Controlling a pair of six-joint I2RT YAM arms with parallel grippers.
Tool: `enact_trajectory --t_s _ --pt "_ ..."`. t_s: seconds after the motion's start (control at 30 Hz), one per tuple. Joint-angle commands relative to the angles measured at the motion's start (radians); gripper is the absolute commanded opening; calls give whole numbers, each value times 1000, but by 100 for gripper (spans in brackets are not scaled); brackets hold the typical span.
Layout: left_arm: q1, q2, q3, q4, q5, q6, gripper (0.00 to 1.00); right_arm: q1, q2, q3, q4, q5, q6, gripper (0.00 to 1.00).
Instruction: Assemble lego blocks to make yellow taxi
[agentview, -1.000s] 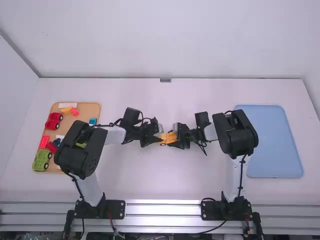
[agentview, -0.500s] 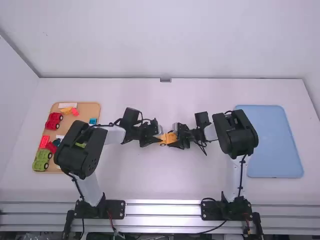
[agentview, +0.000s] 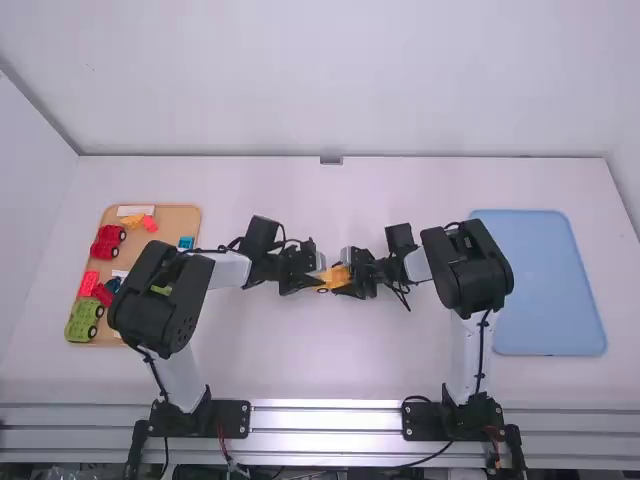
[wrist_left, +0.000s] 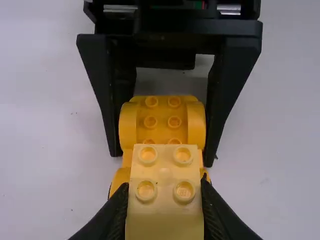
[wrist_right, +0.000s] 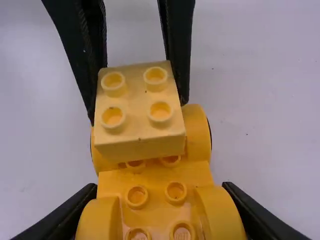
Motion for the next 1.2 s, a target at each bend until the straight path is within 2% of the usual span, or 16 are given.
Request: enact_trajectory --t_s 0.0,0.07,0.17,0.7,0.8,0.9,0.93,1.0,1.07,1.17 --pt "5 -7 -6 -13 8 11 7 4 26 1 -14 62 17 51" --pt "5 -7 -6 -23 0 11 13 2 26 0 -14 62 17 51" --pt "5 -7 -6 -22 0 10 14 3 26 0 -14 61 17 51" --pt "5 -7 -6 10 -26 -8 12 3 26 0 -17 54 17 51" --pt "5 -7 -6 10 -23 -8 16 3 26 0 -16 55 18 51" --pt "4 -7 -6 10 -16 -8 27 4 26 0 -16 54 17 51" --pt "4 -7 -6 11 -15 -8 34 3 26 0 -16 54 18 51" --pt "4 -7 -6 11 -16 -8 40 3 26 0 -17 54 18 51" --pt "4 -7 -6 11 -16 -8 52 3 26 0 -18 54 18 51" --pt "5 -7 -6 11 -16 -8 54 3 26 0 -16 54 21 51"
